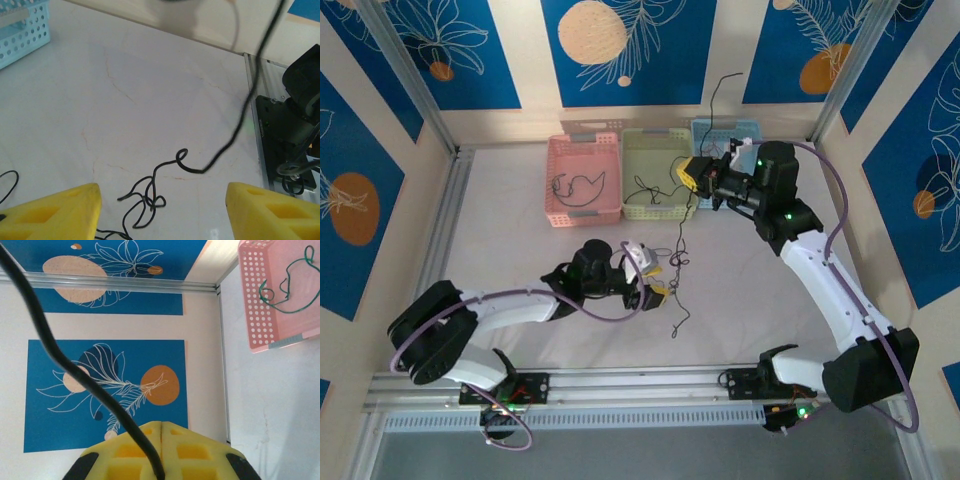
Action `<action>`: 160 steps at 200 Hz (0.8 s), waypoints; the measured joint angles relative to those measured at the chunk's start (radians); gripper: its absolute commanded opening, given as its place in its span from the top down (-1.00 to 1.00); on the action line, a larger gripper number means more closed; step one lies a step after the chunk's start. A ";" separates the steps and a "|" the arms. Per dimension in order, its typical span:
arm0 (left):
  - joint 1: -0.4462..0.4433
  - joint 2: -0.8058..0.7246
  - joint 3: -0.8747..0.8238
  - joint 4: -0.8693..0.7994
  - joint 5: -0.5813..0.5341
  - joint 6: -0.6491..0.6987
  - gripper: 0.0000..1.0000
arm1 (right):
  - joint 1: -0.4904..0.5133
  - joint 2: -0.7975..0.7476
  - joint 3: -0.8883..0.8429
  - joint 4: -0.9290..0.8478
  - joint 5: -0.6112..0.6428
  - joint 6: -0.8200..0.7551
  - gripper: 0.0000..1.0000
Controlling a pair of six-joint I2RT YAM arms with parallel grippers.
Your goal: Untangle the cables
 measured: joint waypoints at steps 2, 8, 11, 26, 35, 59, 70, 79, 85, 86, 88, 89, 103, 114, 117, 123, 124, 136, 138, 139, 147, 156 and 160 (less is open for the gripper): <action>0.000 0.004 0.001 0.003 0.000 0.000 -0.30 | 0.002 0.000 0.000 0.000 0.000 0.000 1.00; 0.000 0.018 0.003 0.013 0.000 0.002 -0.28 | 0.006 0.000 0.000 0.000 0.000 0.002 1.00; 0.000 0.024 0.004 0.019 0.000 0.003 -0.28 | 0.010 0.000 0.000 0.000 0.000 0.003 1.00; 0.000 0.050 0.007 0.044 0.001 0.003 -0.23 | 0.018 0.001 0.000 0.000 0.003 0.003 1.00; 0.000 0.060 0.007 0.061 0.002 0.001 -0.21 | 0.023 0.003 0.000 0.000 0.004 0.003 1.00; -0.004 0.084 0.016 0.105 0.005 0.000 -0.13 | 0.029 0.007 0.000 -0.001 0.010 0.003 1.00; -0.009 0.097 0.023 0.124 0.006 0.000 -0.09 | 0.032 0.009 0.000 -0.001 0.011 0.003 1.00; -0.014 0.103 0.028 0.137 0.006 -0.003 -0.05 | 0.035 0.010 0.000 -0.001 0.014 0.003 1.00; -0.018 0.106 0.031 0.143 0.006 -0.004 -0.02 | 0.038 0.010 0.000 -0.001 0.016 0.003 1.00; -0.019 0.106 0.032 0.144 0.006 -0.004 -0.02 | 0.038 0.010 0.000 -0.001 0.016 0.003 1.00; -0.021 0.108 0.033 0.146 0.007 -0.006 -0.01 | 0.038 0.011 0.000 -0.001 0.016 0.003 1.00; -0.022 0.108 0.034 0.147 0.006 -0.008 0.00 | 0.039 0.011 0.000 -0.001 0.016 0.003 1.00; -0.032 0.114 0.044 0.158 0.009 -0.009 0.08 | 0.039 0.011 0.000 -0.001 0.019 0.003 1.00; -0.040 0.114 0.050 0.164 0.009 -0.008 0.14 | 0.039 0.011 0.000 -0.001 0.023 0.003 1.00; -0.041 0.114 0.050 0.167 0.009 -0.012 0.15 | 0.039 0.011 0.000 -0.001 0.023 0.003 1.00; -0.043 0.114 0.051 0.177 0.009 -0.012 0.16 | 0.039 0.011 0.000 -0.001 0.023 0.003 1.00; -0.043 0.114 0.051 0.178 0.009 -0.013 0.16 | 0.039 0.011 0.000 -0.001 0.023 0.003 1.00; -0.046 0.114 0.051 0.193 0.009 -0.016 0.14 | 0.039 0.011 0.000 -0.001 0.026 0.003 1.00; -0.047 0.114 0.051 0.196 0.009 -0.017 0.12 | 0.039 0.011 0.000 -0.001 0.026 0.003 1.00; -0.047 0.114 0.051 0.197 0.009 -0.018 0.12 | 0.039 0.011 0.000 -0.001 0.026 0.003 1.00; -0.048 0.114 0.050 0.204 0.009 -0.024 0.02 | 0.039 0.011 0.000 -0.001 0.026 0.003 1.00; -0.050 0.114 0.047 0.212 0.009 -0.023 -0.07 | 0.039 0.011 0.000 -0.001 0.026 0.003 1.00; -0.051 0.114 0.046 0.213 0.008 -0.031 -0.09 | 0.039 0.011 0.000 -0.001 0.026 0.003 1.00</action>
